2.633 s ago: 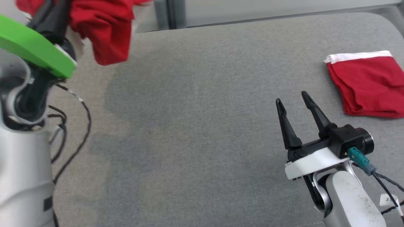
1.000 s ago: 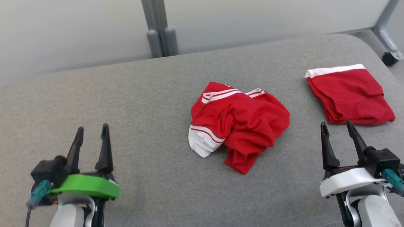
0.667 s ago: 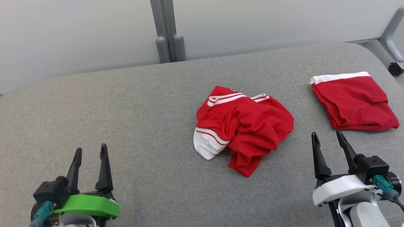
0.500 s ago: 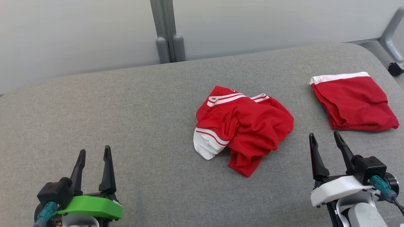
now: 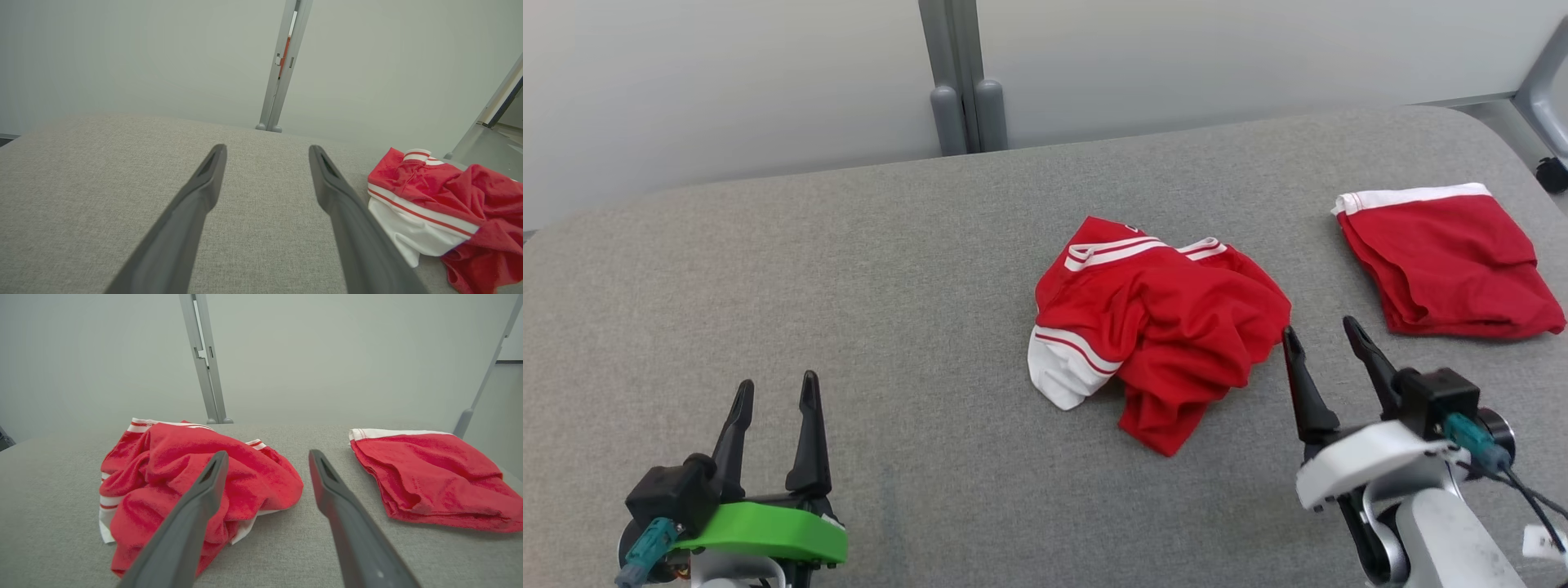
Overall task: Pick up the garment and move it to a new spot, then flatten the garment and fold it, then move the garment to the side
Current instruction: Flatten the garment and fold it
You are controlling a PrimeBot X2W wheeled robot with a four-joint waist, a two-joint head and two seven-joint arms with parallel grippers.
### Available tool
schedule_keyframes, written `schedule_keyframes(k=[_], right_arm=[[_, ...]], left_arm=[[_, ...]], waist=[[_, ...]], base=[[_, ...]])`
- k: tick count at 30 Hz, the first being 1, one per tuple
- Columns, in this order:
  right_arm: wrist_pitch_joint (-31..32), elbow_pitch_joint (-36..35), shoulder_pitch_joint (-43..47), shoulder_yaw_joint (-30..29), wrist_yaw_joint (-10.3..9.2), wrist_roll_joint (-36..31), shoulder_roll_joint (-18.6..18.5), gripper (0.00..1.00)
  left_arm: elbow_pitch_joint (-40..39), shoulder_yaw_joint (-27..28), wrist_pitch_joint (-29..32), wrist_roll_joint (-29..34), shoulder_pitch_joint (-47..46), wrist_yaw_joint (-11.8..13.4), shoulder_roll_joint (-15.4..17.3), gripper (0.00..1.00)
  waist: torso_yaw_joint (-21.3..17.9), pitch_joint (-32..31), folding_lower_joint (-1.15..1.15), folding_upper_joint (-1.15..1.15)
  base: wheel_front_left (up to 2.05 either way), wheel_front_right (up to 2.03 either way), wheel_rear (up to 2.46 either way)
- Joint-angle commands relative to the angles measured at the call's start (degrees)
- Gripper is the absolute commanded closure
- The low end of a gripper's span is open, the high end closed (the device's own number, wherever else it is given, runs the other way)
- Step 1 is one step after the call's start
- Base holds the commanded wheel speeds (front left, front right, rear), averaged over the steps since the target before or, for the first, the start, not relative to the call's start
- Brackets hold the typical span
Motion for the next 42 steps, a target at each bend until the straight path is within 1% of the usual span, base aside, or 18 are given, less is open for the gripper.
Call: schedule_keyframes(k=[1, 6, 8, 11, 17, 19, 22, 26, 27, 28, 29, 30, 33, 37, 42], right_arm=[[2.45, 0.47, -2.82, 1.17, -0.11, 1.60, -0.13, 0.00], [11.12, 1.42, -10.88, 5.23, -0.10, 4.17, -1.46, 0.00], [15.67, 2.53, -14.29, 6.36, -0.11, 5.35, -1.72, 0.00], [23.77, 4.48, -19.67, 9.53, -0.10, 6.08, -2.50, 0.00], [38.38, 8.31, -25.73, 15.63, -0.11, 3.76, -4.09, 0.00], [41.18, 7.98, -26.12, 16.54, -0.11, 3.87, -4.40, 0.00], [44.75, 7.13, -24.83, 17.57, -0.11, 3.04, -5.85, 0.00], [47.41, 6.41, -23.34, 16.72, -0.11, 1.87, -7.33, 0.00], [47.95, 6.47, -23.03, 16.42, -0.11, 1.62, -7.59, 0.15], [48.50, 6.40, -22.74, 16.14, -0.11, 1.38, -7.81, 0.53], [48.63, 6.19, -22.63, 15.80, -0.11, 1.17, -7.88, 0.70], [48.93, 6.06, -22.36, 15.60, -0.11, 0.86, -8.03, 1.00], [48.38, 5.48, -21.99, 14.50, -0.11, 0.15, -8.00, 1.00], [45.62, 3.93, -22.34, 13.35, -0.11, -1.10, -7.25, 1.00], [37.73, 1.57, -25.55, 14.58, -0.11, 1.13, -4.26, 1.00]], left_arm=[[-0.10, -0.09, -0.16, -0.27, -0.96, -0.28, 0.42, 0.00], [-0.27, -1.05, -0.16, -0.57, -2.01, -0.28, 0.24, 0.00], [-0.37, -1.57, -0.17, -0.72, -2.49, -0.25, 0.21, 0.00], [-0.51, -2.10, -0.17, -0.77, -3.43, -0.24, 0.19, 0.00], [-0.28, -3.11, -0.17, -1.03, -4.66, -0.24, 0.00, 0.00], [-0.12, -3.44, -0.16, -0.96, -4.96, -0.24, -0.07, 0.00], [-0.09, -3.60, -0.16, -1.02, -5.17, -0.25, -0.31, 0.00], [-0.18, -3.52, -0.16, -1.11, -5.16, -0.25, -0.44, 0.00], [-0.17, -3.41, -0.16, -1.08, -5.08, -0.25, -0.44, 0.00], [-0.19, -3.29, -0.16, -1.07, -4.97, -0.25, -0.45, 0.00], [-0.19, -3.18, -0.16, -1.04, -4.90, -0.25, -0.47, 0.00], [-0.19, -3.08, -0.16, -0.97, -4.84, -0.25, -0.49, 0.00], [-0.12, -2.95, -0.16, -0.90, -4.91, -0.25, -0.54, 0.00], [-0.02, -3.19, -0.16, -0.92, -5.09, -0.25, -0.71, 0.00], [0.01, -3.12, -0.16, -1.03, -5.12, -0.25, -0.77, 0.00]], waist=[[0.46, 0.58, 0.00, 0.00], [1.87, 2.19, 0.00, 0.00], [2.74, 2.97, 0.00, 0.00], [4.21, 4.10, 0.00, 0.00], [7.00, 5.37, 0.00, 0.00], [7.85, 5.58, 0.00, 0.00], [8.71, 5.66, 0.00, 0.00], [9.12, 5.60, 0.00, 0.00], [9.12, 5.54, 0.00, 0.00], [9.09, 5.49, 0.00, 0.00], [9.05, 5.46, 0.00, 0.00], [8.99, 5.44, 0.00, 0.00], [8.77, 5.31, 0.00, 0.00], [8.46, 5.06, 0.00, 0.00], [8.05, 4.94, 0.00, 0.00]], base=[[0.00, 0.00, 0.00], [0.00, 0.00, 0.00], [0.00, 0.00, 0.00], [0.00, 0.00, 0.00], [0.00, 0.00, 0.00], [0.00, 0.00, 0.00], [0.00, 0.00, 0.00], [0.00, 0.00, 0.00], [0.00, 0.00, 0.00], [0.00, 0.00, 0.00], [0.00, 0.00, 0.00], [0.00, 0.00, 0.00], [0.00, 0.00, 0.00], [0.00, 0.00, 0.00], [0.00, 0.00, 0.00]])
